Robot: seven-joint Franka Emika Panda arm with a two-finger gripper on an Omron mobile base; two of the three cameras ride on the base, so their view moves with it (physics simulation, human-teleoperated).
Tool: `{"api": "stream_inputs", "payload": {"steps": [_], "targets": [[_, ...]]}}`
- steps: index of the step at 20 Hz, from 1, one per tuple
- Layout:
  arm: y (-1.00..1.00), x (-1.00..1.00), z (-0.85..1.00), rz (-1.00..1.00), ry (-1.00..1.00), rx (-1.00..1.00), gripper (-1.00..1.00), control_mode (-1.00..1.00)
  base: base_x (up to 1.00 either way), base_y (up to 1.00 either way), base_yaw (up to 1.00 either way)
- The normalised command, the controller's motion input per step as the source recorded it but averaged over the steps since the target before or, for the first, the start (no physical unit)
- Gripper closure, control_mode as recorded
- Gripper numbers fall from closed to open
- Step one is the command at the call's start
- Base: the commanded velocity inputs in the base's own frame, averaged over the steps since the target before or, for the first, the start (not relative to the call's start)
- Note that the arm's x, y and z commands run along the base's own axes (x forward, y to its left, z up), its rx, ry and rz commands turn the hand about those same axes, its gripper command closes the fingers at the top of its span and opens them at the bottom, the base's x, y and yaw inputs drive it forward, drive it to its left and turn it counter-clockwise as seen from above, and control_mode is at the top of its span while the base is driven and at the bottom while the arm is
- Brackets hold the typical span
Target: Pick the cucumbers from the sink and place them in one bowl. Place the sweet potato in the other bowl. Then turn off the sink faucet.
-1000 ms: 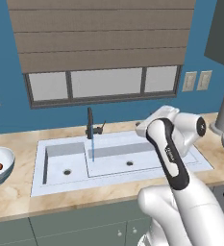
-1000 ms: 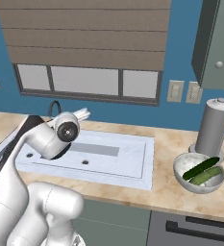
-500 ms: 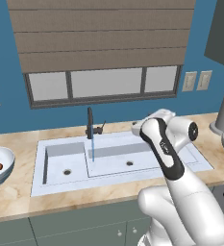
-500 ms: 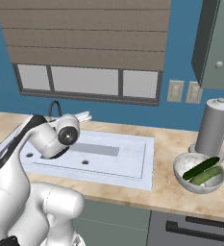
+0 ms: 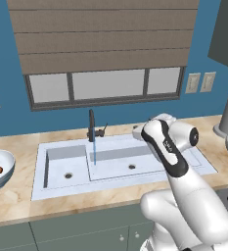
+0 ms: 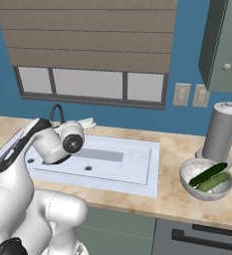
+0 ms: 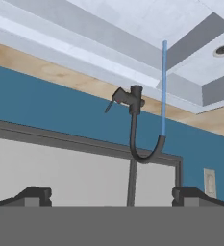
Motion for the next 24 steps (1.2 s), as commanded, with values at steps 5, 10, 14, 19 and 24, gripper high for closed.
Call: {"api": "stream_inputs", "payload": {"steps": [5, 10, 14, 19, 24], "targets": [[0.0, 0.04, 0.0, 0.0, 0.01, 0.0, -1.0, -1.0, 0.0, 0.0, 0.0], [-0.02, 0.0, -0.04, 0.01, 0.0, 0.0, -1.0, -1.0, 0.0, 0.0, 0.0], [-0.03, 0.0, 0.0, 0.02, 0.0, -0.02, -1.0, -1.0, 0.0, 0.0, 0.0], [0.0, 0.0, 0.0, 0.0, 0.0, -0.16, -1.0, -1.0, 0.0, 0.0, 0.0], [0.0, 0.07, 0.0, 0.0, 0.0, -0.29, -1.0, -1.0, 0.0, 0.0, 0.0]]}}
